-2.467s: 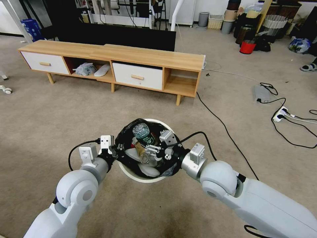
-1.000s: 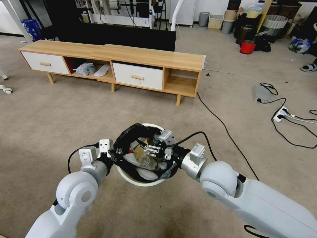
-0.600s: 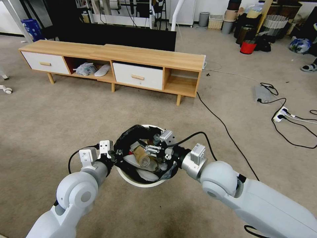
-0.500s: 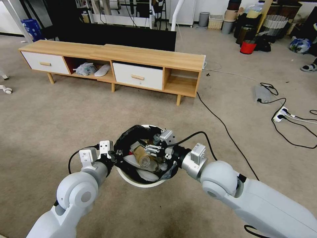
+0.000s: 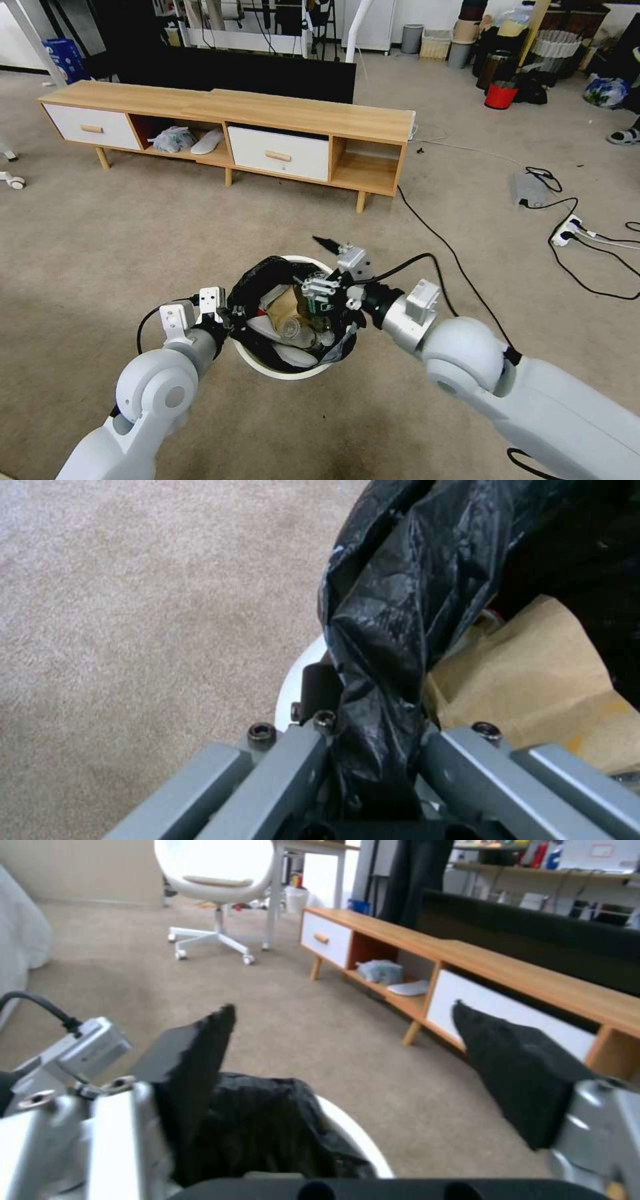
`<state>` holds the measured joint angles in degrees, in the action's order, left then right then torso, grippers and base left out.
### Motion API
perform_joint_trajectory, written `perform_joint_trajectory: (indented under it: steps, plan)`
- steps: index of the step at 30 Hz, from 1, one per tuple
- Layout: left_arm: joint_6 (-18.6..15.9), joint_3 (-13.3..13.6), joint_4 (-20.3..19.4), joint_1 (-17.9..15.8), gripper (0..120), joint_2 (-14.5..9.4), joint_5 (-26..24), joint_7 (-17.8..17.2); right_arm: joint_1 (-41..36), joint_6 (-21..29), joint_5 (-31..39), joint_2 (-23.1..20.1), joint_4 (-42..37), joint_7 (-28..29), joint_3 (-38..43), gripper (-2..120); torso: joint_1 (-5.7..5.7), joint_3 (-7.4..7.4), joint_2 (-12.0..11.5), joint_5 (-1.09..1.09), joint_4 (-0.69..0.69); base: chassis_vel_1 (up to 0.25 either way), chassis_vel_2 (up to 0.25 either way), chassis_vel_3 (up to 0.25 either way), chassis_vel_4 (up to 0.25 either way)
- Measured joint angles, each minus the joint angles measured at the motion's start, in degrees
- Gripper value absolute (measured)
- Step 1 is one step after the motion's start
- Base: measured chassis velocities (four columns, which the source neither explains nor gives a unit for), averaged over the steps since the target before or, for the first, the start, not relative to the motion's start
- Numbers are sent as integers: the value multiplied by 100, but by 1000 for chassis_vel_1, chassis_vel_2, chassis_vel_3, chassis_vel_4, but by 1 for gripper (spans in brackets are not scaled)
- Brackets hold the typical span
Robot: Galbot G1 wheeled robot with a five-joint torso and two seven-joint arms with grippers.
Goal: Pick up the trash bin and place the garbage on the floor into it.
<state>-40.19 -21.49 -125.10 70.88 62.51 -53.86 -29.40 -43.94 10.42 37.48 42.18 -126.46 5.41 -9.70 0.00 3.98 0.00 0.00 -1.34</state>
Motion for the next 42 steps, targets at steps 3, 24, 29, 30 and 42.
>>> perform_joint_trajectory:
  steps: [3, 24, 29, 30, 42]
  plan:
    - [15, 0, 0, 0, 1, 4, 0, 3, -120, -65, -43, -110, -67, 39, 148, 93, 0, 0, 0, 0, 0, 0, 0, 0, 0]
    - [89, -241, -288, 328, 1, 15, 39, 13, -1450, -362, -756, -337, -227, 496, 1826, 100, 0, 0, 0, -1, -2, 0, 0, 0, 0]
    - [103, -322, -370, 469, 1, 41, 80, 7, -1552, -367, -778, -282, -228, 516, 2033, 100, 0, 0, 0, -1, 3, 0, 0, 0, 0]
    - [103, -322, -370, 469, 1, 41, 80, 7, -1552, -367, -778, -282, -228, 516, 2033, 100, 0, 0, 0, -1, 3, 0, 0, 0, 0]
    - [119, -460, -556, 572, 1, 55, 84, 5, -2064, -275, -1028, 71, -267, 816, 2845, 100, 0, 0, 0, -1, 1, 0, 0, 0, 0]
